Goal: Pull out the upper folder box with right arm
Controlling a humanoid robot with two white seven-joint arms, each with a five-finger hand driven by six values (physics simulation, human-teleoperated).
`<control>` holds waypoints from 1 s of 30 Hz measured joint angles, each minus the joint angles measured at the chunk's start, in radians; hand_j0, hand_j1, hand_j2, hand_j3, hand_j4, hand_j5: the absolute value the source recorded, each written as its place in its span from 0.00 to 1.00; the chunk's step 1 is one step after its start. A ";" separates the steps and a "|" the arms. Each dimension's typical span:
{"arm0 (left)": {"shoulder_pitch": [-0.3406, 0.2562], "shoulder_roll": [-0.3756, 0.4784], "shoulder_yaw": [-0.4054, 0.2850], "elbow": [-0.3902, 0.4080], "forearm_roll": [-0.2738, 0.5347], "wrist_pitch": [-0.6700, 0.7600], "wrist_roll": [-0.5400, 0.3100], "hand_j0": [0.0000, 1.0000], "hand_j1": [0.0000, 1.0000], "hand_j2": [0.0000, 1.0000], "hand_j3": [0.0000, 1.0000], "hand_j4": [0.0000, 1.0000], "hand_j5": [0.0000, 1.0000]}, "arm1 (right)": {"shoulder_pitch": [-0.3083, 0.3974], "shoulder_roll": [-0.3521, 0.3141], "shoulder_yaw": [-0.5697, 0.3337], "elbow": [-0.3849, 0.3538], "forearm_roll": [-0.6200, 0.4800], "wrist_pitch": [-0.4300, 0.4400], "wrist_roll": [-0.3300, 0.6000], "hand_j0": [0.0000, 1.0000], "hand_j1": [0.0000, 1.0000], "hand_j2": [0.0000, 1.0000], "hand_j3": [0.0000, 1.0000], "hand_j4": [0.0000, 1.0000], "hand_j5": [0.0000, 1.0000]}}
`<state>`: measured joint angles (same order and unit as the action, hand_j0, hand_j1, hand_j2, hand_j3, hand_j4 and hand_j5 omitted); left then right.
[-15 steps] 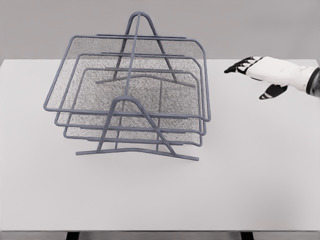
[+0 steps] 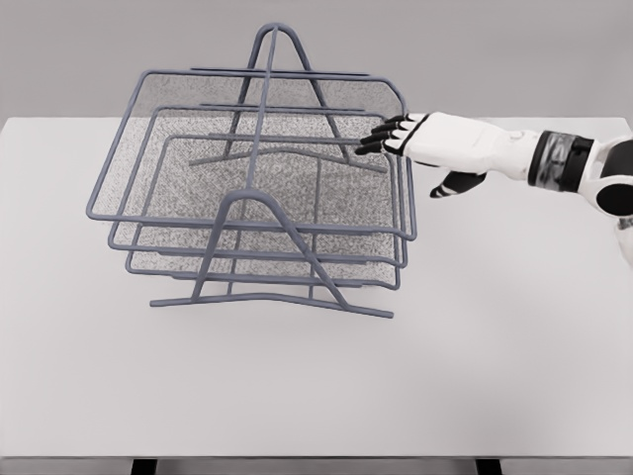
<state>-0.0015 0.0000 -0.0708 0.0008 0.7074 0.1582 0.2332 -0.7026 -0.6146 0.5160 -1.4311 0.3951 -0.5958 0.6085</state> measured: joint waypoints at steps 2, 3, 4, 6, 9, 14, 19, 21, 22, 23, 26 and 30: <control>0.000 0.000 0.000 0.000 0.000 0.000 0.000 1.00 1.00 1.00 1.00 1.00 1.00 | 0.017 -0.011 0.007 0.006 -0.018 -0.002 -0.003 1.00 1.00 1.00 1.00 1.00 1.00; 0.000 0.000 0.000 0.000 0.000 0.000 0.000 1.00 1.00 1.00 1.00 1.00 1.00 | 0.028 -0.016 0.010 0.008 -0.032 0.004 -0.007 1.00 1.00 1.00 1.00 1.00 1.00; 0.000 0.000 0.000 0.000 0.000 0.000 0.000 1.00 1.00 1.00 1.00 1.00 1.00 | 0.035 -0.019 0.010 0.008 -0.049 0.012 -0.013 1.00 1.00 1.00 1.00 1.00 1.00; 0.000 0.000 0.000 0.000 0.000 0.000 0.000 1.00 1.00 1.00 1.00 1.00 1.00 | 0.034 -0.037 0.011 0.005 -0.062 0.013 -0.015 1.00 1.00 1.00 1.00 1.00 1.00; 0.000 0.000 0.000 0.000 0.000 0.000 0.000 1.00 1.00 1.00 1.00 1.00 1.00 | 0.029 -0.097 0.007 0.000 -0.089 0.002 -0.007 1.00 1.00 1.00 1.00 1.00 1.00; 0.000 0.000 0.000 0.000 0.000 0.000 0.000 1.00 1.00 1.00 1.00 1.00 1.00 | 0.043 -0.182 0.000 -0.004 -0.142 0.000 -0.002 1.00 1.00 1.00 1.00 1.00 1.00; 0.000 0.000 0.000 0.000 0.000 0.000 0.000 1.00 1.00 1.00 1.00 1.00 1.00 | 0.052 -0.274 -0.018 -0.004 -0.191 0.010 -0.002 1.00 1.00 1.00 1.00 1.00 1.00; 0.000 0.000 0.000 0.000 0.000 0.000 0.000 1.00 1.00 1.00 1.00 1.00 1.00 | 0.055 -0.305 -0.024 -0.002 -0.201 0.015 -0.001 1.00 1.00 1.00 1.00 1.00 1.00; 0.000 0.000 0.000 0.000 0.000 0.000 0.000 1.00 1.00 1.00 1.00 1.00 1.00 | 0.057 -0.323 -0.027 -0.001 -0.205 0.017 -0.001 1.00 1.00 1.00 1.00 1.00 1.00; 0.000 0.000 0.000 0.000 0.000 0.000 0.000 1.00 1.00 1.00 1.00 1.00 1.00 | 0.064 -0.342 -0.034 0.000 -0.213 0.020 -0.001 1.00 1.00 1.00 1.00 1.00 1.00; 0.000 0.000 0.000 0.000 0.000 0.000 0.000 1.00 1.00 1.00 1.00 1.00 1.00 | 0.066 -0.383 -0.054 0.014 -0.211 0.026 0.001 1.00 1.00 1.00 1.00 1.00 1.00; 0.000 0.000 -0.001 0.001 0.000 0.000 0.000 1.00 1.00 1.00 1.00 1.00 1.00 | 0.074 -0.415 -0.066 0.052 -0.194 0.000 0.002 1.00 1.00 1.00 1.00 1.00 1.00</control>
<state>-0.0015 -0.0001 -0.0716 0.0016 0.7074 0.1580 0.2331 -0.6289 -1.0291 0.4504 -1.3786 0.2012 -0.5959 0.6102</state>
